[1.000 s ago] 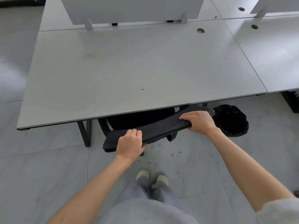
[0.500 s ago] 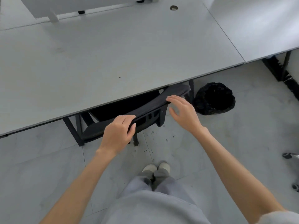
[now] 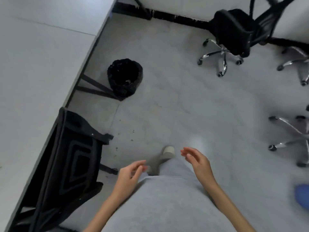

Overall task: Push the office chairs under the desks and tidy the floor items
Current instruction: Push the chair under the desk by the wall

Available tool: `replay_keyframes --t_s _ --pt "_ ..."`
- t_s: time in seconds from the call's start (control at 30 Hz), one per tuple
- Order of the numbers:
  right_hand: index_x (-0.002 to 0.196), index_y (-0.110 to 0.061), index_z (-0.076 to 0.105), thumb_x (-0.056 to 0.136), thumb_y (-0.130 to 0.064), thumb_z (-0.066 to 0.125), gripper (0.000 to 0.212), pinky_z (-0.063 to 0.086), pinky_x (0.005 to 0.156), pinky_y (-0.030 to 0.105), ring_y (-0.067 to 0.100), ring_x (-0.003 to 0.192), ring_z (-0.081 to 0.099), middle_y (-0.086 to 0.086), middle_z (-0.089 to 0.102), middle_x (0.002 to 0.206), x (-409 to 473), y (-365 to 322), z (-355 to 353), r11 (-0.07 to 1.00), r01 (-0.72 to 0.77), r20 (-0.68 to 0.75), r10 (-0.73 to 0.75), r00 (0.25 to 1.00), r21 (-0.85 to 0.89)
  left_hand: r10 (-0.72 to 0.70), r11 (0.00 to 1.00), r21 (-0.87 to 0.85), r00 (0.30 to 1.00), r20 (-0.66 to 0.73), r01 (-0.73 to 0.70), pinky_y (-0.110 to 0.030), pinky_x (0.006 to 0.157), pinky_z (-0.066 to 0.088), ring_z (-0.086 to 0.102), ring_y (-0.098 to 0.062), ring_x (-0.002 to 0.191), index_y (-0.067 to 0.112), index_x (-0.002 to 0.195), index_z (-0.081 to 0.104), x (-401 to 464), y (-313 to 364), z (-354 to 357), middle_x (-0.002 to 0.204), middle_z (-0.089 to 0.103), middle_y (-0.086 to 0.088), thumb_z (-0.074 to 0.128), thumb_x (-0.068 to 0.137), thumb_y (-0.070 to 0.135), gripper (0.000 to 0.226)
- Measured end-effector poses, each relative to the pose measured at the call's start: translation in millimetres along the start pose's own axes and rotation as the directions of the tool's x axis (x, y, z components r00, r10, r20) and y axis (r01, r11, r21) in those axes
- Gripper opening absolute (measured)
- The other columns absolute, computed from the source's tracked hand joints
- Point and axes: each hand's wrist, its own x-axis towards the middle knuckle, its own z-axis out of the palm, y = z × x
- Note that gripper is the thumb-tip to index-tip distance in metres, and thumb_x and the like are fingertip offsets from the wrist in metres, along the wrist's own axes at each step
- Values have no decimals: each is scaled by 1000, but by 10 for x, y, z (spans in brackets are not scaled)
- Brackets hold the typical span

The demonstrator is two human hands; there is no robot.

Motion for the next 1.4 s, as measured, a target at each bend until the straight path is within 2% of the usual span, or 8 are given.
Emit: replay_keyframes --t_s 0.13,0.27,0.4,0.6,0.83,1.0,1.2,1.4 --pt "93 -20 64 92 2 46 29 51 85 23 19 99 64 3 68 99 -61 256 -510 974 -94 -263 147 954 205 144 979 106 959 243 -174 -5 71 45 61 15 81 6 111 64 674 619 248 87 69 10 48 93 17 27" --pt "98 -13 66 93 -2 46 23 52 89 28 17 97 66 5 69 100 85 341 -998 924 -65 -440 240 865 377 292 918 143 873 391 -371 -6 71 44 61 12 80 10 110 63 1460 1488 768 85 67 14 46 95 12 23" --pt "93 -14 65 93 -2 48 21 52 87 28 21 96 66 9 69 100 544 340 -1666 889 -47 -479 289 829 455 404 861 106 796 450 -497 -5 71 43 64 1 82 11 108 63 2131 2339 1472 85 68 9 46 94 5 22" --pt "90 -19 65 92 -1 45 27 51 89 31 21 98 66 4 70 99 1510 -105 -2898 904 2 -511 240 825 429 362 889 99 819 445 -446 -10 72 46 64 3 80 27 99 61 2842 3064 2135 82 68 28 44 94 4 29" --pt "93 -19 62 93 0 45 26 49 84 23 14 91 65 1 68 95 2742 -899 -4166 899 194 -590 84 803 392 224 928 193 889 399 -320 -12 72 48 65 2 79 32 95 60 3868 3525 2480 83 70 23 45 94 4 32" --pt "92 -22 63 92 1 45 29 50 82 24 13 90 66 0 68 94 3718 -1114 -4919 906 204 -630 83 772 370 205 937 173 880 428 -302 -19 76 49 65 0 77 30 94 61 4980 4154 3016 82 71 22 45 94 4 31" --pt "92 -21 65 92 1 46 30 49 85 29 21 94 67 1 70 96 4360 -1279 -5511 862 130 -668 275 691 490 274 889 160 779 565 -429 -8 71 46 65 2 78 26 96 62 6224 5615 3769 80 72 20 44 94 5 28" --pt "96 -13 67 89 -6 52 17 50 88 30 16 92 67 2 72 95 4750 -1321 -6082 834 80 -679 384 625 546 407 770 86 591 697 -632 -7 72 46 63 7 77 13 108 62 6985 6977 4652 85 67 14 46 94 6 22"
